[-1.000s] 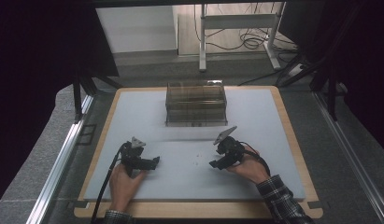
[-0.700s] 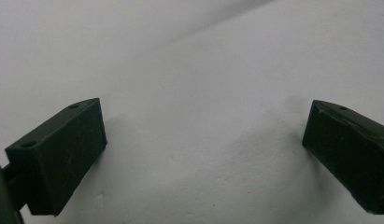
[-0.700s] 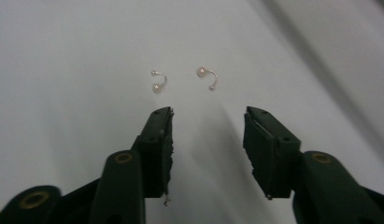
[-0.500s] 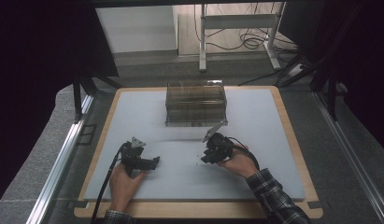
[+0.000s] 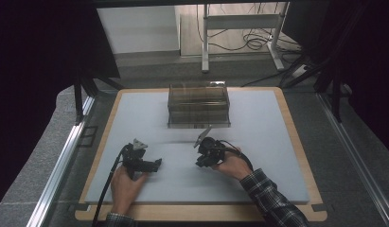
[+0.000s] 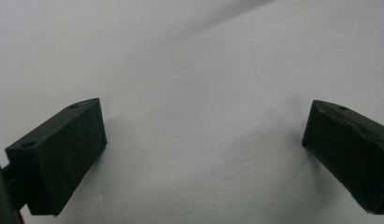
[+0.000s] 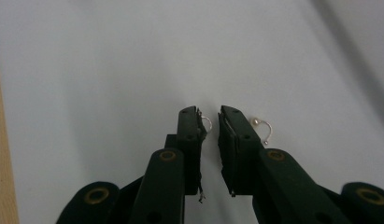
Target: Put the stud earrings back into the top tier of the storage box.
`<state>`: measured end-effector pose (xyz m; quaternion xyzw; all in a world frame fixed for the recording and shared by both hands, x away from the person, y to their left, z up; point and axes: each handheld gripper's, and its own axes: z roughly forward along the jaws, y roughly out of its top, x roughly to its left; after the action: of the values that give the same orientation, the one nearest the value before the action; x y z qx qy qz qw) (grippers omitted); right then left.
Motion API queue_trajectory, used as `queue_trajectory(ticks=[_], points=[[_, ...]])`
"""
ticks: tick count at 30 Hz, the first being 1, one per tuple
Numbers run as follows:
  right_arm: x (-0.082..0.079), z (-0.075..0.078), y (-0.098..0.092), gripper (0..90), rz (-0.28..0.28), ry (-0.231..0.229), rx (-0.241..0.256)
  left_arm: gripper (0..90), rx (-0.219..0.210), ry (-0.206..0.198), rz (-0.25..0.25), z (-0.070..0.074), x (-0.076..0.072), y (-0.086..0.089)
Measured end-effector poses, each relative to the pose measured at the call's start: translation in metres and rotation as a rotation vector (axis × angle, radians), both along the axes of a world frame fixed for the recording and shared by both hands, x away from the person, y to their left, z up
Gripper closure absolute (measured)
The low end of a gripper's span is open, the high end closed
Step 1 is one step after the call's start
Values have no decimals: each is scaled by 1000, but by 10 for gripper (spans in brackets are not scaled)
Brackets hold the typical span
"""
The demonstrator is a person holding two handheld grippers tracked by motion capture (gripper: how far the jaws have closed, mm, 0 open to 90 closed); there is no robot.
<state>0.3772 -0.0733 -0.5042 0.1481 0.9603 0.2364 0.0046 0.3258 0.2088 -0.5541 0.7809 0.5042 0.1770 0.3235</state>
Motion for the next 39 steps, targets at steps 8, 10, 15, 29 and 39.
queue_trajectory(ticks=[8,10,15,29,39], points=[[-1,-4,8,777,12,-17,-47,0,-1,0,0,0,0,0],[-2,-4,9,785,14,-26,-54,0,-3,1,2,0,0,0],[-5,-3,15,851,27,-60,-109,0,-3,0,2,0,0,0],[1,2,13,855,-19,9,-88,0,0,-1,-1,0,0,0],[6,20,10,854,-14,4,-72,0,0,0,0,0,0,0]])
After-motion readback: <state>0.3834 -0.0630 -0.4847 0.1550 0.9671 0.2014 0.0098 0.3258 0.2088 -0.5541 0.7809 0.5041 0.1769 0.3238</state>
